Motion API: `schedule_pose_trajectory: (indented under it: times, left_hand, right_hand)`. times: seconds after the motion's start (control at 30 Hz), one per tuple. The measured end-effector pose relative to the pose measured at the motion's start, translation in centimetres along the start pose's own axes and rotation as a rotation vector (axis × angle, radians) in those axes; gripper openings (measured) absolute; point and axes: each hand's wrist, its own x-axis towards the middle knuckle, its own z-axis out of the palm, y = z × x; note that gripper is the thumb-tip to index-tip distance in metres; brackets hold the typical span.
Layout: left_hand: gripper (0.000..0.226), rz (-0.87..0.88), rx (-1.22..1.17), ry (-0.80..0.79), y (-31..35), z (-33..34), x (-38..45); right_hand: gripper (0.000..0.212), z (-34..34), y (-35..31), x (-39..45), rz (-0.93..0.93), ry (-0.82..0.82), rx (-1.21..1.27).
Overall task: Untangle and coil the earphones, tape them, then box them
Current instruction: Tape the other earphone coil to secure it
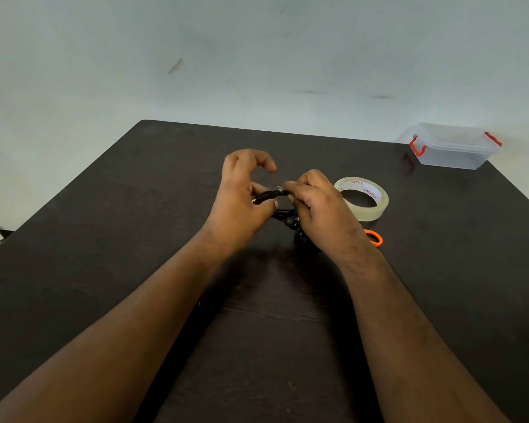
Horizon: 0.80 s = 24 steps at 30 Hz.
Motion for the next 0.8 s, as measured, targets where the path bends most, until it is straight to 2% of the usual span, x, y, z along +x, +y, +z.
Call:
schedule_pose_trajectory:
  times: [0.1,0.27,0.37,0.47,0.6,0.7,0.8]
  left_hand:
    - [0.044,0.228,0.258,-0.008,-0.4,-0.1,0.0]
    - [0.031,0.344,0.38,0.056,-1.8,-0.6,0.2]
    - [0.038,0.399,0.445,0.048,-2.4,-0.8,0.3]
    - [0.033,0.462,0.478,0.036,-2.8,-1.1,0.6]
    - [0.021,0.526,0.467,0.006,-3.2,-1.0,0.8]
    - [0.029,0.538,0.446,-0.03,-2.9,-0.9,0.7]
    - [0.035,0.529,0.474,-0.043,-2.8,-0.7,0.5]
  right_hand:
    - [0.024,-0.2,-0.6,0.0,0.075,-0.06,0.092]
    - [0.02,-0.6,-0.8,0.0,0.289,-0.171,0.277]
    - [0.021,-0.7,-0.6,-0.1,0.478,-0.231,0.548]
    - [0.023,-1.1,-0.6,-0.3,0.569,-0.256,0.77]
    - [0.027,-1.6,-0.6,-0.4,0.597,-0.252,0.945]
    - [0.028,-1.8,-0.6,-0.3,0.658,-0.198,1.027]
    - [0.024,-2.0,-1.1,-0.2,0.701,-0.139,1.003]
